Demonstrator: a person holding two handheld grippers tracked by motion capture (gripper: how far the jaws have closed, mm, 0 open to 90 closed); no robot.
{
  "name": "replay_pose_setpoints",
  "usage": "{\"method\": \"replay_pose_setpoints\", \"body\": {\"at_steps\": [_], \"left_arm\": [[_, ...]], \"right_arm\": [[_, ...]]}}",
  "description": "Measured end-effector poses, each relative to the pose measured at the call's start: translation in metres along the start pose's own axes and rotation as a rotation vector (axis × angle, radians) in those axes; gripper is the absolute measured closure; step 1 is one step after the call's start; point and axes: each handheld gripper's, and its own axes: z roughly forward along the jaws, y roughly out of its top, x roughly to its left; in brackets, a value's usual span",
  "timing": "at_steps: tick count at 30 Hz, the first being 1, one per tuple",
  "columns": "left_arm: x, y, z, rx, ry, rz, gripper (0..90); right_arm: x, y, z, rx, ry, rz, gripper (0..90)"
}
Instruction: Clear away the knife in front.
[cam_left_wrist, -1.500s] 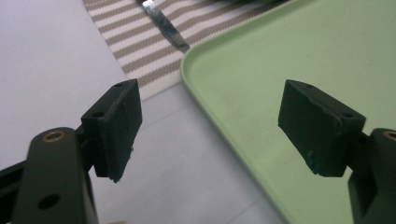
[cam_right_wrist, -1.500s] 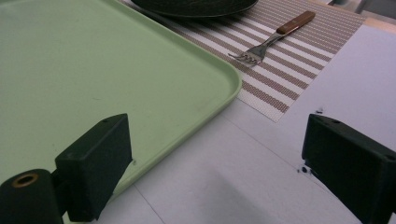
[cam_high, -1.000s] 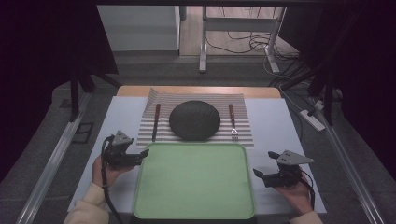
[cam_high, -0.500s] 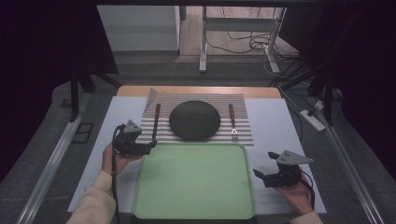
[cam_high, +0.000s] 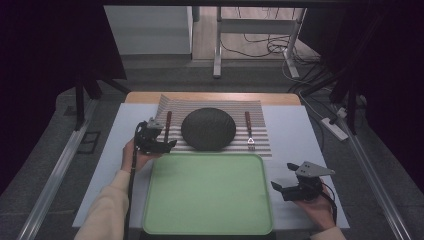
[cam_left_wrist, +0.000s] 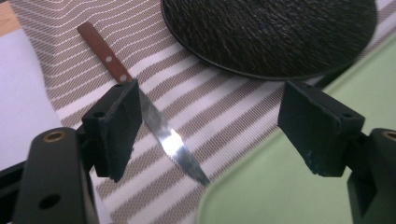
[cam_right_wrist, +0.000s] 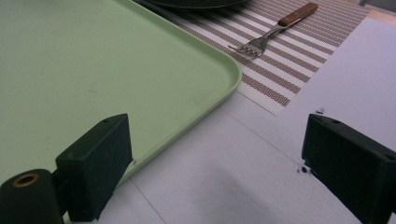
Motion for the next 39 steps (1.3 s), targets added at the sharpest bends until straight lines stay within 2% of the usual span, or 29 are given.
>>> {"method": "replay_pose_setpoints", "body": {"at_steps": [7, 14, 17, 19, 20, 23, 25, 26, 28, 39], "left_arm": [[0.005, 0.009, 0.023, 0.055, 0.003, 0.016, 23.5], [0.009, 0.01, 0.034, 0.072, -0.015, 0.026, 32.2], [0.01, 0.008, 0.038, 0.095, -0.053, 0.02, 45.6], [0.01, 0.007, 0.04, 0.108, -0.061, 0.022, 59.4], [0.011, 0.004, 0.042, 0.13, -0.086, 0.018, 67.0], [0.011, 0.002, 0.045, 0.14, -0.088, 0.014, 86.9], [0.012, 0.0, 0.047, 0.148, -0.096, 0.009, 88.5], [0.011, -0.002, 0.049, 0.165, -0.094, 0.023, 88.4], [0.01, -0.003, 0.049, 0.166, -0.092, 0.026, 88.4], [0.018, -0.011, 0.043, 0.179, -0.091, 0.006, 88.3]], "right_arm": [[0.0, 0.0, 0.0, 0.002, -0.003, -0.001, 8.6], [0.0, 0.0, 0.0, 0.007, -0.006, -0.002, 8.6], [0.0, -0.001, 0.0, 0.008, -0.007, -0.004, 8.6], [0.0, 0.0, 0.0, 0.005, -0.008, -0.006, 8.6], [0.0, 0.0, 0.0, 0.004, -0.008, -0.006, 8.6], [0.001, -0.001, -0.001, 0.0, -0.003, -0.006, 8.6], [0.001, -0.001, -0.001, 0.003, -0.003, -0.01, 8.6], [0.001, 0.0, -0.001, 0.006, -0.003, -0.012, 8.6], [0.001, -0.001, 0.0, 0.005, -0.001, -0.013, 8.6], [0.002, -0.001, -0.001, 0.012, -0.006, -0.019, 8.6]]}}
